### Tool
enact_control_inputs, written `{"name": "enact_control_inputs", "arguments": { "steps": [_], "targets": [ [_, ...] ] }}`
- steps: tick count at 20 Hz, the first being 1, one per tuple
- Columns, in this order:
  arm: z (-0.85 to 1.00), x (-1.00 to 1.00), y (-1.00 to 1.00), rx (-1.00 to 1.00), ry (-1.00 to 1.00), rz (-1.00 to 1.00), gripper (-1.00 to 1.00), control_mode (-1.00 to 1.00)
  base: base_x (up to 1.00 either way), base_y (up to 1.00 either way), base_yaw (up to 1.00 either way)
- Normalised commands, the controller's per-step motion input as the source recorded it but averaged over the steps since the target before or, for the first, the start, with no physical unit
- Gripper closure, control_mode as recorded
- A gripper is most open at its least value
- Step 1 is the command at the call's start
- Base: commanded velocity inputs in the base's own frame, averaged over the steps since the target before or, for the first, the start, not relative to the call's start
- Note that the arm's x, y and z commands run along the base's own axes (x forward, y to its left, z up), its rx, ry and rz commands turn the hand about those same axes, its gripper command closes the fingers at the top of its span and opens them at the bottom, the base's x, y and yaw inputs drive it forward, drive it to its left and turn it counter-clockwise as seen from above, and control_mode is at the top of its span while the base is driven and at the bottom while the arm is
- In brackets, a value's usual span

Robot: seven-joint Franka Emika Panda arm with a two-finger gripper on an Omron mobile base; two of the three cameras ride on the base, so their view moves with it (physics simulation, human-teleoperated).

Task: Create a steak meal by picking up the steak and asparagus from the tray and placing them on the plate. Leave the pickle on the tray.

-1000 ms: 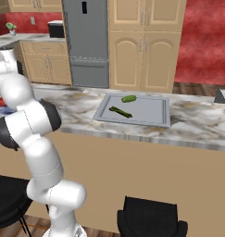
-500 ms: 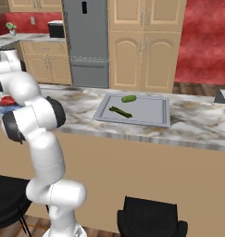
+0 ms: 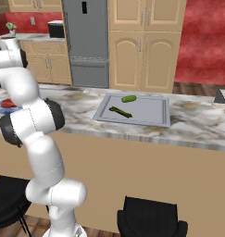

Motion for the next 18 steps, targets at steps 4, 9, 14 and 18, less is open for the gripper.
{"name": "enact_control_inputs", "arguments": {
  "steps": [4,9,14,18],
  "targets": [
    [0.43,-0.37,-1.00,0.09,-0.15,-0.04,-1.00,-1.00,0.00,0.00,0.00],
    [0.36,-0.30,-1.00,0.05,-0.19,0.06,-1.00,-1.00,0.00,0.00,0.00],
    [0.14,-0.45,-1.00,-0.01,-0.06,0.31,-1.00,-1.00,0.00,0.00,0.00],
    [0.00,-0.65,-1.00,-0.09,0.00,0.42,-1.00,-1.00,0.00,0.00,0.00]
  ]
}}
